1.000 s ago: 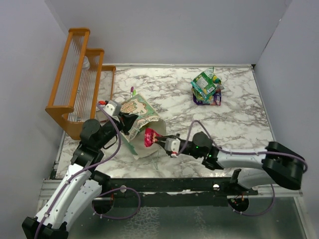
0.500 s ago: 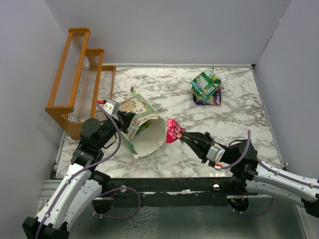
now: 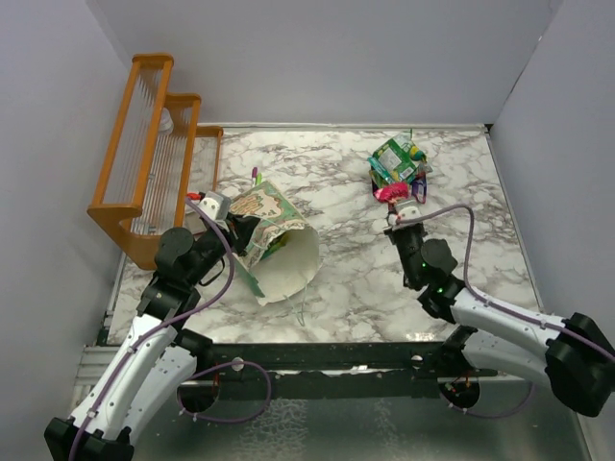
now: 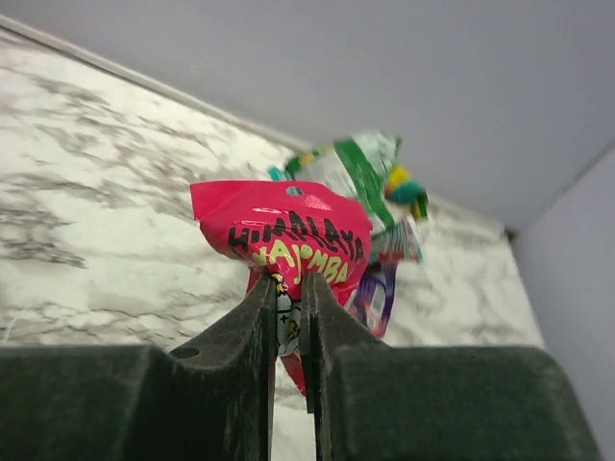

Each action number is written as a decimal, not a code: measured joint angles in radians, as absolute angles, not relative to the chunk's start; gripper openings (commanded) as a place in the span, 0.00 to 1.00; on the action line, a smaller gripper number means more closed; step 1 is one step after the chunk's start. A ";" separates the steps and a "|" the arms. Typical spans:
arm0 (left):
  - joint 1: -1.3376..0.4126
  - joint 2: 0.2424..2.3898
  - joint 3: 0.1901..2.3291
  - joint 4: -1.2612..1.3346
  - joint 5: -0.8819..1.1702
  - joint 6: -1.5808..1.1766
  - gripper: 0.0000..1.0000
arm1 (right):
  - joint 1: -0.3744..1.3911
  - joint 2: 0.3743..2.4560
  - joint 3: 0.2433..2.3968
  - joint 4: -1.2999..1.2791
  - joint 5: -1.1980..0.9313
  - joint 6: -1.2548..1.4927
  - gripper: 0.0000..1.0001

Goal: Take the snacks out of the paper bag
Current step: Place the snack at the center of the board.

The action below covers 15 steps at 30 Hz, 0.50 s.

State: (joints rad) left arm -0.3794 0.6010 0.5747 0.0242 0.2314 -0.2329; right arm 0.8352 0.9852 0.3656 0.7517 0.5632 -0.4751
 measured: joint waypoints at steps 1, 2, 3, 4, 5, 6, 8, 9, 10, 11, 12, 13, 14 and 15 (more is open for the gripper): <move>-0.379 0.601 0.575 0.024 0.231 -0.233 0.00 | 0.785 0.999 0.365 0.728 0.566 -0.414 0.01; -0.379 0.601 0.575 0.024 0.231 -0.233 0.00 | 0.738 1.016 0.365 0.706 0.567 -0.348 0.01; -0.379 0.601 0.575 0.024 0.231 -0.233 0.00 | 0.678 1.054 0.366 0.690 0.569 -0.280 0.02; -0.379 0.600 0.575 0.024 0.231 -0.233 0.00 | 0.654 1.082 0.369 0.673 0.574 -0.240 0.02; -0.379 0.600 0.575 0.024 0.231 -0.233 0.00 | 0.627 1.141 0.376 0.645 0.584 -0.191 0.02; -0.379 0.600 0.575 0.024 0.231 -0.233 0.00 | 0.612 1.190 0.387 0.620 0.593 -0.157 0.02; -0.379 0.599 0.575 0.024 0.232 -0.233 0.00 | 0.579 1.296 0.416 0.556 0.604 -0.104 0.02; -0.379 0.598 0.575 0.024 0.232 -0.233 0.00 | 0.564 1.335 0.430 0.530 0.601 -0.087 0.02; -0.379 0.598 0.575 0.024 0.232 -0.233 0.00 | 0.551 1.367 0.442 0.509 0.598 -0.074 0.02; -0.379 0.597 0.575 0.024 0.232 -0.233 0.00 | 0.536 1.387 0.450 0.490 0.587 -0.064 0.02; -0.379 0.596 0.575 0.024 0.232 -0.233 0.00 | 0.521 1.401 0.458 0.472 0.571 -0.054 0.02; -0.379 0.596 0.575 0.024 0.233 -0.233 0.00 | 0.505 1.412 0.463 0.466 0.558 -0.048 0.02; -0.379 0.596 0.575 0.024 0.233 -0.233 0.00 | 0.493 1.419 0.468 0.464 0.550 -0.046 0.02; -0.379 0.594 0.575 0.024 0.233 -0.233 0.00 | 0.485 1.425 0.473 0.464 0.545 -0.045 0.02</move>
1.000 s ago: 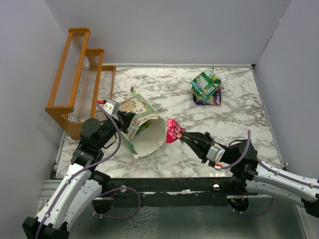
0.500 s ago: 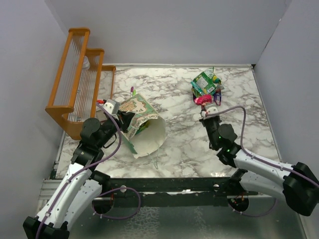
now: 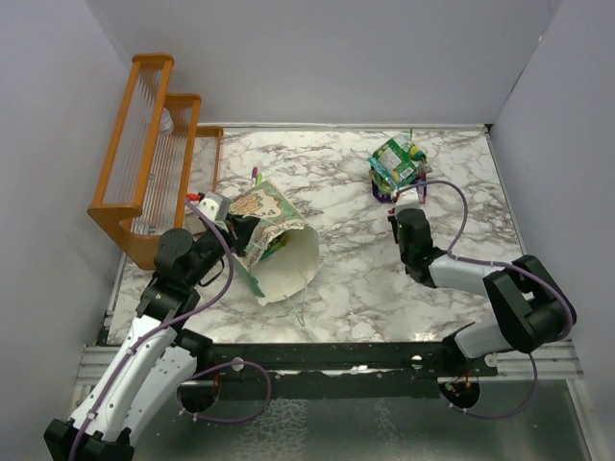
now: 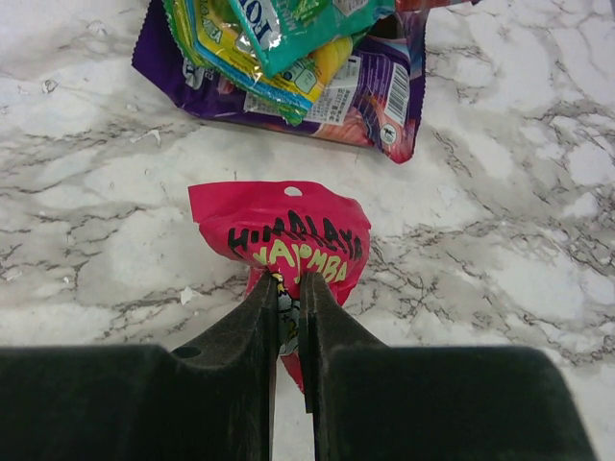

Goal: Take the snacks out of the paper bag
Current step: Place the snack at the center of the board.

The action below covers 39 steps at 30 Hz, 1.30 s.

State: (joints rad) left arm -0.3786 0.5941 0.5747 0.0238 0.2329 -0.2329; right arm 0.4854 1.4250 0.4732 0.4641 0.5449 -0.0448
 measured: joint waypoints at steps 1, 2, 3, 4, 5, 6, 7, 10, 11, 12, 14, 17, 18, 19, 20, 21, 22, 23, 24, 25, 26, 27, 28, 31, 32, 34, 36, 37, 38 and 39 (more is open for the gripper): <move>-0.379 0.593 0.575 0.024 0.233 -0.233 0.00 | 0.474 1.438 0.484 0.464 0.530 -0.045 0.02; -0.379 0.591 0.575 0.024 0.233 -0.233 0.00 | 0.467 1.452 0.495 0.465 0.520 -0.044 0.02; -0.379 0.589 0.575 0.024 0.234 -0.233 0.00 | 0.457 1.472 0.511 0.464 0.507 -0.045 0.02; -0.379 0.586 0.575 0.023 0.234 -0.233 0.00 | 0.450 1.490 0.524 0.464 0.497 -0.046 0.02; -0.379 0.583 0.575 0.023 0.234 -0.233 0.00 | 0.444 1.515 0.543 0.463 0.483 -0.048 0.02; -0.379 0.579 0.575 0.023 0.234 -0.233 0.00 | 0.442 1.535 0.560 0.461 0.476 -0.050 0.02; -0.379 0.575 0.575 0.023 0.234 -0.233 0.00 | 0.439 1.561 0.582 0.457 0.471 -0.057 0.02; -0.379 0.565 0.575 0.023 0.235 -0.233 0.00 | 0.437 1.608 0.613 0.453 0.467 -0.075 0.05; -0.379 0.562 0.575 0.023 0.236 -0.233 0.00 | 0.437 1.618 0.617 0.452 0.466 -0.081 0.06; -0.379 0.560 0.575 0.023 0.236 -0.233 0.00 | 0.437 1.626 0.619 0.451 0.467 -0.084 0.08; -0.379 0.556 0.575 0.023 0.238 -0.233 0.00 | 0.437 1.642 0.621 0.445 0.466 -0.093 0.15; -0.379 0.551 0.575 0.023 0.239 -0.233 0.00 | 0.437 1.654 0.630 0.443 0.466 -0.103 0.37; -0.379 0.550 0.575 0.023 0.239 -0.233 0.00 | 0.437 1.654 0.632 0.440 0.466 -0.105 0.42; -0.379 0.548 0.575 0.023 0.239 -0.233 0.00 | 0.437 1.652 0.633 0.434 0.465 -0.105 0.47; -0.379 0.547 0.575 0.023 0.240 -0.233 0.00 | 0.437 1.646 0.633 0.422 0.462 -0.107 0.52; -0.379 0.546 0.575 0.023 0.241 -0.233 0.00 | 0.437 1.639 0.633 0.408 0.459 -0.109 0.56; -0.379 0.546 0.575 0.023 0.242 -0.233 0.00 | 0.437 1.617 0.633 0.388 0.453 -0.111 0.59; -0.379 0.546 0.575 0.023 0.242 -0.233 0.00 | 0.437 1.592 0.632 0.373 0.450 -0.114 0.62; -0.379 0.546 0.575 0.023 0.243 -0.233 0.00 | 0.437 1.559 0.628 0.360 0.440 -0.116 0.63; -0.378 0.546 0.575 0.023 0.244 -0.233 0.00 | 0.437 1.495 0.615 0.355 0.422 -0.117 0.64; -0.378 0.546 0.575 0.023 0.245 -0.233 0.00 | 0.437 1.440 0.600 0.356 0.404 -0.118 0.64; -0.376 0.547 0.575 0.023 0.247 -0.233 0.00 | 0.437 1.364 0.579 0.367 0.375 -0.117 0.64; -0.375 0.549 0.575 0.023 0.250 -0.233 0.00 | 0.437 1.312 0.561 0.377 0.344 -0.117 0.64; -0.374 0.556 0.575 0.025 0.258 -0.233 0.00 | 0.437 1.172 0.499 0.434 0.223 -0.117 0.64; -0.374 0.560 0.575 0.025 0.263 -0.233 0.00 | 0.439 1.139 0.471 0.459 0.167 -0.119 0.64; -0.374 0.567 0.575 0.025 0.270 -0.232 0.00 | 0.452 1.082 0.412 0.503 0.056 -0.132 0.64; -0.373 0.568 0.575 0.025 0.272 -0.231 0.00 | 0.490 1.040 0.355 0.548 -0.046 -0.163 0.64; -0.372 0.567 0.575 0.024 0.271 -0.230 0.00 | 0.508 1.025 0.336 0.564 -0.087 -0.178 0.64; -0.370 0.564 0.575 0.025 0.272 -0.230 0.00 | 0.534 1.009 0.316 0.587 -0.134 -0.199 0.64; -0.369 0.557 0.575 0.025 0.272 -0.229 0.00 | 0.569 0.988 0.293 0.617 -0.188 -0.227 0.64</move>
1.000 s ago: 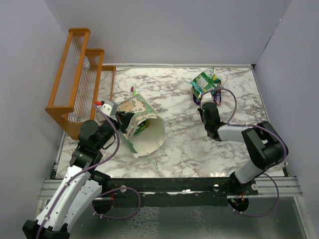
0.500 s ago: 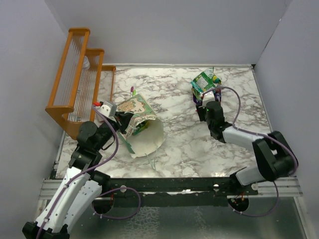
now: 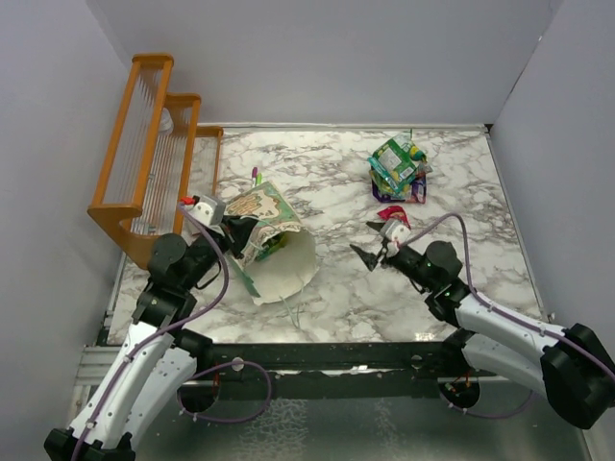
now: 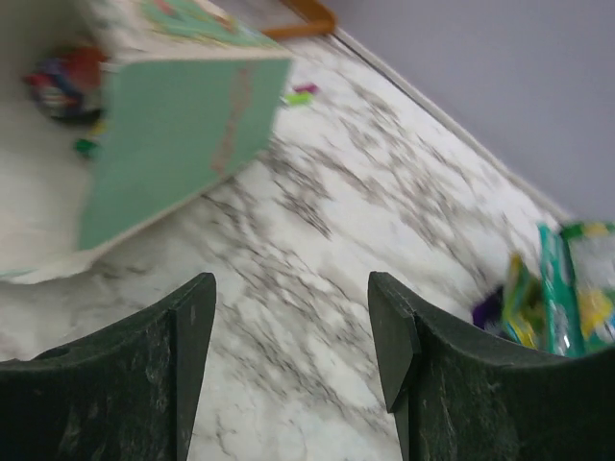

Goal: Take the snacks out of the paper bag
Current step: Place the snack at the center of the board, then take out the snack from the paper bag.

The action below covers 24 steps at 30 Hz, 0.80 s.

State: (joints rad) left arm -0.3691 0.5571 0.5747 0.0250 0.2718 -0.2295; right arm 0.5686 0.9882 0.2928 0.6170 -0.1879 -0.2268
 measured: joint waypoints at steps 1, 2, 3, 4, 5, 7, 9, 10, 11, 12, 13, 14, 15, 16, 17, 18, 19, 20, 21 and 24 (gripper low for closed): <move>-0.368 0.549 0.575 0.025 0.271 -0.229 0.00 | 0.589 0.976 0.280 0.637 -0.228 -0.247 0.64; -0.368 0.539 0.575 0.027 0.272 -0.229 0.00 | 0.623 0.962 0.269 0.662 -0.282 -0.283 0.64; -0.368 0.527 0.574 0.030 0.273 -0.228 0.00 | 0.649 0.955 0.265 0.680 -0.316 -0.309 0.64; -0.368 0.517 0.572 0.036 0.275 -0.228 0.00 | 0.689 0.952 0.264 0.700 -0.366 -0.348 0.64; -0.368 0.508 0.567 0.045 0.280 -0.227 0.00 | 0.717 0.954 0.265 0.716 -0.395 -0.382 0.64; -0.368 0.488 0.556 0.059 0.291 -0.224 0.00 | 0.772 0.968 0.265 0.739 -0.452 -0.450 0.64; -0.368 0.479 0.548 0.066 0.300 -0.218 0.00 | 0.842 1.021 0.283 0.749 -0.488 -0.531 0.64; -0.368 0.478 0.545 0.067 0.302 -0.213 0.00 | 0.867 1.047 0.296 0.748 -0.495 -0.566 0.64; -0.368 0.478 0.540 0.067 0.302 -0.211 0.00 | 0.893 1.075 0.311 0.746 -0.500 -0.602 0.64; -0.368 0.478 0.536 0.067 0.303 -0.209 0.00 | 0.925 1.113 0.336 0.739 -0.506 -0.646 0.64; -0.368 0.478 0.532 0.067 0.303 -0.208 0.00 | 0.960 1.162 0.369 0.733 -0.508 -0.697 0.64; -0.368 0.478 0.525 0.070 0.302 -0.207 0.00 | 0.980 1.195 0.397 0.730 -0.510 -0.731 0.64; -0.368 0.478 0.520 0.074 0.302 -0.208 0.00 | 1.008 1.242 0.432 0.722 -0.510 -0.773 0.64; -0.368 0.479 0.514 0.080 0.303 -0.209 0.00 | 1.028 1.278 0.465 0.716 -0.509 -0.805 0.64; -0.368 0.480 0.508 0.085 0.303 -0.212 0.00 | 1.050 1.324 0.504 0.712 -0.504 -0.833 0.64; -0.368 0.483 0.504 0.091 0.305 -0.215 0.00 | 1.067 1.369 0.540 0.714 -0.498 -0.845 0.64; -0.368 0.488 0.501 0.101 0.308 -0.218 0.00 | 1.077 1.400 0.562 0.722 -0.492 -0.846 0.64; -0.368 0.496 0.500 0.108 0.311 -0.222 0.00 | 1.088 1.441 0.585 0.743 -0.481 -0.840 0.63; -0.368 0.503 0.500 0.113 0.315 -0.225 0.00 | 1.095 1.476 0.598 0.776 -0.466 -0.822 0.61; -0.368 0.527 0.500 0.125 0.329 -0.226 0.00 | 1.119 1.586 0.603 0.910 -0.396 -0.749 0.57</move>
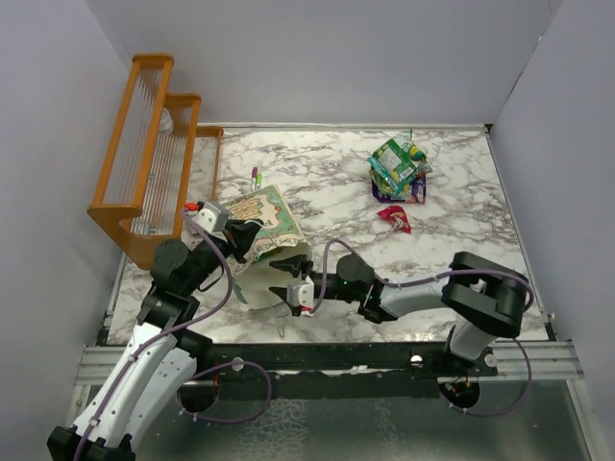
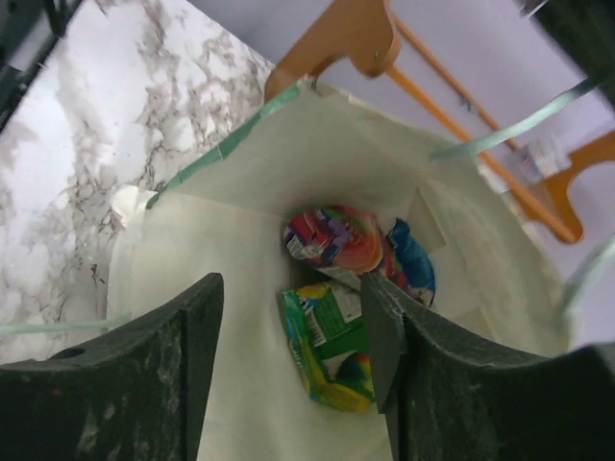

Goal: Take the snacks out of the paper bag
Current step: Take out the snack from the paper bag.

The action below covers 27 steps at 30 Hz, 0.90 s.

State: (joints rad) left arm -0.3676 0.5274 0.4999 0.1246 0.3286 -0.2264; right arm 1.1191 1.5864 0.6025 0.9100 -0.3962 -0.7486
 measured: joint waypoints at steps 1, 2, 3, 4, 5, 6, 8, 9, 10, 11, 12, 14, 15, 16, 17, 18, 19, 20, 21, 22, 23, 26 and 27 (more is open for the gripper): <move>-0.368 0.534 0.500 0.125 0.332 -0.226 0.00 | 1.129 1.637 0.603 0.959 -0.358 -0.729 0.57; -0.368 0.537 0.500 0.125 0.334 -0.226 0.00 | 1.139 1.674 0.604 0.986 -0.334 -0.723 0.57; -0.368 0.538 0.500 0.125 0.339 -0.226 0.00 | 1.151 1.710 0.605 1.012 -0.305 -0.728 0.57; -0.368 0.540 0.500 0.125 0.342 -0.226 0.00 | 1.161 1.740 0.608 1.029 -0.282 -0.736 0.58; -0.368 0.540 0.500 0.125 0.345 -0.226 0.00 | 1.172 1.782 0.616 1.051 -0.255 -0.752 0.58; -0.368 0.538 0.500 0.125 0.348 -0.226 0.00 | 1.177 1.814 0.625 1.066 -0.233 -0.771 0.58; -0.368 0.531 0.500 0.126 0.350 -0.226 0.00 | 1.185 1.872 0.646 1.084 -0.200 -0.825 0.59; -0.368 0.527 0.500 0.126 0.351 -0.226 0.00 | 1.185 1.889 0.657 1.085 -0.191 -0.855 0.59; -0.368 0.525 0.500 0.126 0.351 -0.226 0.00 | 1.185 1.906 0.673 1.084 -0.184 -0.888 0.59; -0.368 0.523 0.500 0.126 0.352 -0.226 0.00 | 1.185 1.923 0.699 1.080 -0.179 -0.919 0.60; -0.368 0.521 0.500 0.126 0.352 -0.226 0.00 | 1.185 1.934 0.720 1.077 -0.177 -0.941 0.60; -0.368 0.517 0.500 0.130 0.356 -0.226 0.00 | 1.183 1.954 0.767 1.077 -0.175 -0.994 0.61; -0.368 0.517 0.500 0.131 0.360 -0.226 0.00 | 1.182 1.966 0.794 1.077 -0.175 -0.997 0.61; -0.368 0.518 0.500 0.131 0.363 -0.226 0.00 | 1.182 1.974 0.812 1.077 -0.176 -1.009 0.62; -0.368 0.518 0.500 0.131 0.370 -0.227 0.00 | 1.180 1.984 0.833 1.074 -0.176 -1.025 0.63; -0.368 0.518 0.500 0.132 0.374 -0.228 0.00 | 1.176 1.999 0.857 1.069 -0.177 -1.042 0.64; -0.368 0.518 0.500 0.133 0.378 -0.229 0.00 | 1.174 2.019 0.887 1.063 -0.177 -1.063 0.65; -0.368 0.518 0.500 0.133 0.382 -0.230 0.00 | 1.173 2.036 0.907 1.058 -0.177 -1.084 0.65; -0.368 0.518 0.500 0.134 0.386 -0.231 0.00 | 1.170 2.049 0.923 1.052 -0.177 -1.101 0.65; -0.368 0.517 0.500 0.134 0.390 -0.232 0.00 | 1.166 2.063 0.939 1.040 -0.177 -1.126 0.65; -0.368 0.517 0.500 0.134 0.394 -0.233 0.00 | 1.162 2.075 0.954 1.025 -0.177 -1.151 0.65; -0.368 0.516 0.500 0.134 0.405 -0.235 0.00 | 1.147 2.099 0.996 0.954 -0.177 -1.243 0.66; -0.368 0.515 0.500 0.136 0.407 -0.236 0.00 | 1.143 2.102 1.004 0.935 -0.177 -1.266 0.66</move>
State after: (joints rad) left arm -0.3676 0.5152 0.4999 0.1356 0.4072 -0.2356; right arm 1.1427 2.1017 1.0042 0.9348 -0.1768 -1.2663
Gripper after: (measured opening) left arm 0.012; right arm 0.654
